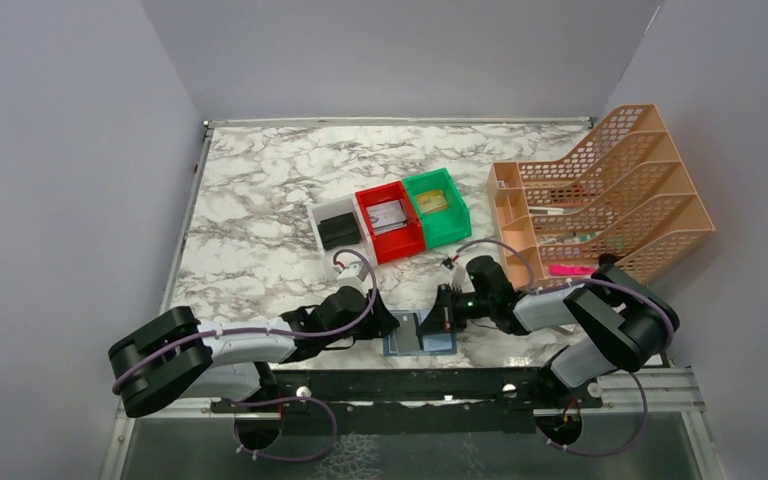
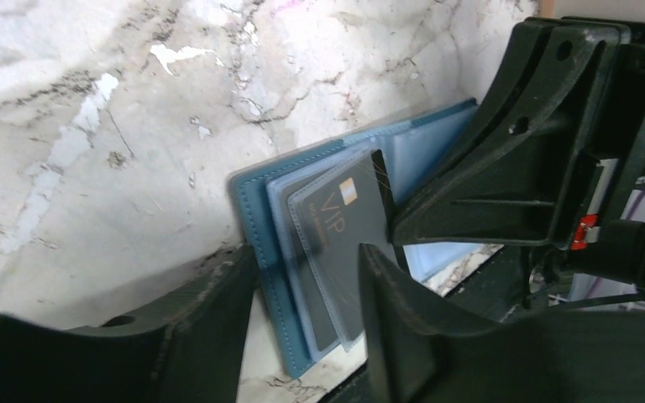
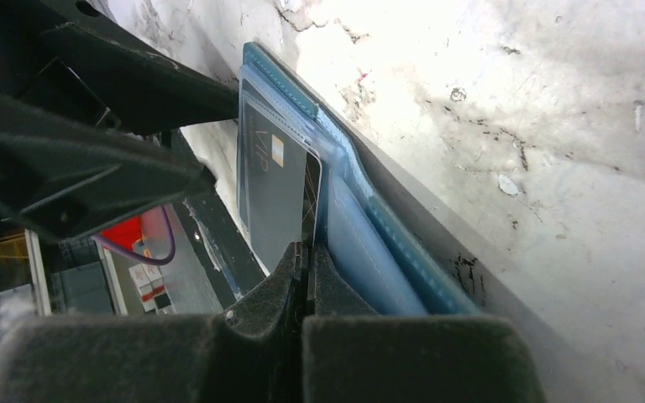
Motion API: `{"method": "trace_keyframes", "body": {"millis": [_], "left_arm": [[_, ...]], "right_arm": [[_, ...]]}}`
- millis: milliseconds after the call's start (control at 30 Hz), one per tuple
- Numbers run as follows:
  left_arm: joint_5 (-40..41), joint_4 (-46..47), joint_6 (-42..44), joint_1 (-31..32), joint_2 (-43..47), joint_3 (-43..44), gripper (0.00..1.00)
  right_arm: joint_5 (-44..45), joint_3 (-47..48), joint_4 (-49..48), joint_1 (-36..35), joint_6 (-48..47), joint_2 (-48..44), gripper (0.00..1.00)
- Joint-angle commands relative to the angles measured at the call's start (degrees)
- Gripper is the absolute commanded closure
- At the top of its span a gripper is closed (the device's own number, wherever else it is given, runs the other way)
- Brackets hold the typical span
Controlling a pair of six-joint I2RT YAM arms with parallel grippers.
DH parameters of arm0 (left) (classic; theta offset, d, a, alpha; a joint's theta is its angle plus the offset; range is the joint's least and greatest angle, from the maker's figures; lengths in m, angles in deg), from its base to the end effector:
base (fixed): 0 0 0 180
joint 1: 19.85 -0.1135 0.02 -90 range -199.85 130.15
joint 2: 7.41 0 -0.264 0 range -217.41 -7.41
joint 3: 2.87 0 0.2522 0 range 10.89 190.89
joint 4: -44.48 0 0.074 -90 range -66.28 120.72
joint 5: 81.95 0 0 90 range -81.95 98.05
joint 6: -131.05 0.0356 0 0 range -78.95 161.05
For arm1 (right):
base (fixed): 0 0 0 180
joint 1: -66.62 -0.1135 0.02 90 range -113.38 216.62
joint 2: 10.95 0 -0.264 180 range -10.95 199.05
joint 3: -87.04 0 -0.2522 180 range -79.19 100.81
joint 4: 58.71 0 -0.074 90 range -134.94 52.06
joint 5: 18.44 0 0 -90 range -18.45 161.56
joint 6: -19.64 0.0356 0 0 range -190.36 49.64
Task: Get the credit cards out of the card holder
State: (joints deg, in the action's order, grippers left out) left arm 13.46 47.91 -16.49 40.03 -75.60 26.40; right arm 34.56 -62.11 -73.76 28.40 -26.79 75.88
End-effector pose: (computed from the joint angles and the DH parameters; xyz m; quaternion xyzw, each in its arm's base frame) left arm 0.1069 -0.1776 0.1366 -0.0035 0.8882 -0.3691 0.2734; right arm 0.1626 0.1553 0.1010 -0.0914 0.8679 0.4760 0.1087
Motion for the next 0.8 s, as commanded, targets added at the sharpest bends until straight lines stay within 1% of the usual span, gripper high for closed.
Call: {"method": "trace_keyframes", "body": {"millis": [0, 67, 267, 400, 467, 500, 633, 767], "left_arm": [[-5.2, 1.3, 0.3, 0.4, -4.1, 0.1, 0.55], [-5.4, 1.4, 0.6, 0.3, -4.7, 0.4, 0.61], [-5.7, 1.5, 3.0, 0.5, -3.5, 1.8, 0.73], [-6.7, 1.4, 4.8, 0.4, -3.1, 2.3, 0.88], [-6.7, 1.4, 5.0, 0.5, -2.9, 2.1, 0.97], [-6.6, 1.3, 4.9, 0.5, -2.8, 1.8, 1.00], [-4.9, -0.3, 3.7, 0.5, -1.7, 0.5, 1.00], [-1.7, -4.5, 3.6, 0.4, 0.3, 0.3, 1.00]], "right_arm": [[-0.1, -1.3, -1.7, -0.6, 0.0, 2.8, 0.99], [-0.2, -1.8, -2.8, -0.6, 0.6, 3.1, 0.99], [-0.1, -2.2, -3.9, -0.6, 1.3, 3.9, 0.99], [0.9, -2.7, -4.7, -0.6, 2.5, 3.5, 0.99], [1.6, -2.6, -3.8, -0.6, 2.6, 2.6, 0.99], [2.3, -2.6, -3.0, -0.6, 2.5, 1.8, 0.99], [6.9, -2.4, 3.8, -0.6, 1.9, -3.1, 0.99], [12.6, -3.0, 12.7, -0.6, 1.7, -9.3, 0.99]]}}
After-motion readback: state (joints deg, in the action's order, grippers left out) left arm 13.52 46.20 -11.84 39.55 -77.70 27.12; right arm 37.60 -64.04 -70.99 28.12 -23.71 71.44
